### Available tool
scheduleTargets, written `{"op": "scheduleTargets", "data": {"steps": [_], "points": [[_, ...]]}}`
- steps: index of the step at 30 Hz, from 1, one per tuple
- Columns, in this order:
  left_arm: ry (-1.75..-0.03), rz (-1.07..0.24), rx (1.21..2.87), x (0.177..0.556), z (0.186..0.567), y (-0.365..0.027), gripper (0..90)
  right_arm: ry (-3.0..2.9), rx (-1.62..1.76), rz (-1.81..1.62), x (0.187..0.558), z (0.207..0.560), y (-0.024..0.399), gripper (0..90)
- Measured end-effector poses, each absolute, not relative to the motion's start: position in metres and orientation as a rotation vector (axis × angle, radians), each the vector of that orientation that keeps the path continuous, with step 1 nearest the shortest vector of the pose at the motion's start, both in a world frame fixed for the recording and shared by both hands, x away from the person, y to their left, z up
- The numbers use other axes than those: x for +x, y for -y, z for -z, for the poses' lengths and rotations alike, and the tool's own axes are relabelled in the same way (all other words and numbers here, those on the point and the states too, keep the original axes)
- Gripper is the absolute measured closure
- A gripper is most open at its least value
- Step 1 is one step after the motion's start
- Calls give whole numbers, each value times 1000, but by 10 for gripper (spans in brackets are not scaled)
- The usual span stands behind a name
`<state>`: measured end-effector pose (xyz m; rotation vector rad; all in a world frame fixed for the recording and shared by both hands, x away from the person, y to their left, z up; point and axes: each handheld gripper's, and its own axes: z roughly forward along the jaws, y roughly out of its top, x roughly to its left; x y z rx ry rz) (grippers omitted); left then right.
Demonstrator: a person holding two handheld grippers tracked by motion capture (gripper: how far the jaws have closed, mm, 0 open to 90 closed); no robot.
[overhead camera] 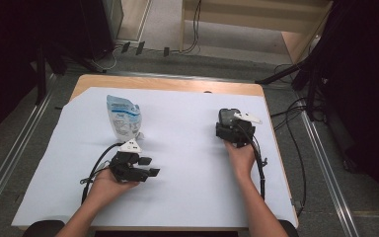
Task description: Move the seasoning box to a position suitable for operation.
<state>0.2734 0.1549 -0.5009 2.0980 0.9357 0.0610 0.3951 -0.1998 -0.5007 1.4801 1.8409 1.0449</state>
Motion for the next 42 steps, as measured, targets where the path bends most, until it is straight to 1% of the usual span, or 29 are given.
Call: {"op": "scheduleTargets", "data": {"steps": [12, 17, 26, 31, 36, 42], "points": [[-944, -71, 2079, 276, 499, -160, 453, -1870, 1456, -1075, 390, 496, 201, 160], [-946, -65, 2067, 278, 499, -161, 452, -1889, 1419, -1103, 382, 489, 201, 160], [-962, -56, 2049, 285, 494, -162, 444, -1960, 1361, -1189, 352, 475, 203, 160], [-954, -53, 2047, 289, 492, -162, 445, -1979, 1349, -1225, 342, 472, 202, 160], [-939, -56, 2074, 291, 496, -159, 441, -2030, 1296, -1252, 325, 472, 195, 160], [-940, -52, 2062, 293, 497, -160, 442, -2100, 1236, -1295, 310, 474, 184, 160]]}}
